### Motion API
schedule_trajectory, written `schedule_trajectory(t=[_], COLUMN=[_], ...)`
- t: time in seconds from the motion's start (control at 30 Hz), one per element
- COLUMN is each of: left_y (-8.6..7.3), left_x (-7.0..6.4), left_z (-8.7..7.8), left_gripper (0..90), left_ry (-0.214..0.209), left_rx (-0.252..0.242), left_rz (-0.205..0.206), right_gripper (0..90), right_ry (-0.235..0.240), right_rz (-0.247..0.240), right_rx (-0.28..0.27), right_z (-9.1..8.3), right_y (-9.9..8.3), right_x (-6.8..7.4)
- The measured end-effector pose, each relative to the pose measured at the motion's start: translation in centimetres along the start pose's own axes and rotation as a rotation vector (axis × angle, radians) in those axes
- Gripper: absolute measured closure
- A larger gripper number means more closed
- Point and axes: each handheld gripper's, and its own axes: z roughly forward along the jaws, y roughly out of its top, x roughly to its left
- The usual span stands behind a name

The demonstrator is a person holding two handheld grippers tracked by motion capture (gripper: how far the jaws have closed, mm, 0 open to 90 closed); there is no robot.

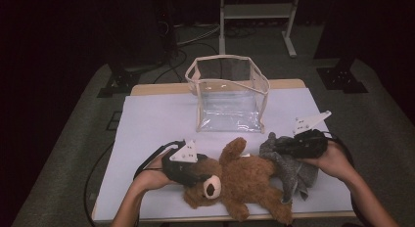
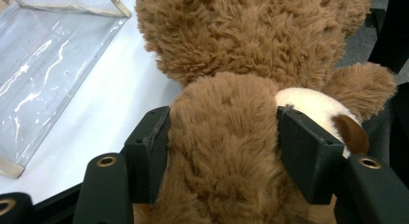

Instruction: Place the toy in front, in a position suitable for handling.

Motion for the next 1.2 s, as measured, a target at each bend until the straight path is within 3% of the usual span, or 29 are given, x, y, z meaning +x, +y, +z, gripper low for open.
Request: schedule_trajectory(t=[0.17,0.3,0.4,0.6,0.67,0.83,0.93,1.03,1.2], left_y=[0.0,0.0,0.0,0.1,0.0,0.0,0.0,0.0,0.1], left_x=[0.0,0.0,0.1,0.0,0.0,0.1,0.1,0.2,0.2], left_z=[0.0,0.0,0.1,0.2,0.2,0.1,0.1,0.2,0.3], left_gripper=[38.0,37.7,37.7,37.7,37.7,37.7,37.8,37.8,38.2], left_ry=[0.0,0.002,0.003,0.002,0.003,0.004,0.007,0.006,0.007], left_rx=[0.0,-0.001,-0.003,-0.005,-0.007,-0.007,-0.009,-0.011,-0.006], left_rz=[-0.003,0.001,0.0,-0.002,-0.004,-0.003,-0.006,-0.009,-0.003], right_gripper=[81.7,81.7,81.7,81.6,81.6,81.6,81.7,81.7,81.7], right_ry=[-0.041,-0.035,-0.007,0.085,0.093,0.085,0.061,0.066,0.073], right_rz=[-0.002,0.003,-0.004,-0.081,-0.112,-0.077,-0.003,0.037,-0.017], right_rx=[-0.021,-0.02,-0.021,-0.04,-0.036,-0.039,-0.062,-0.096,-0.119], right_z=[-1.6,-1.5,-0.7,1.8,2.4,2.6,1.8,1.1,0.4], right_y=[0.2,0.1,0.1,3.2,3.7,3.1,0.6,-0.7,0.5], right_x=[-0.4,-0.3,0.2,2.2,2.7,2.1,0.6,0.3,1.7])
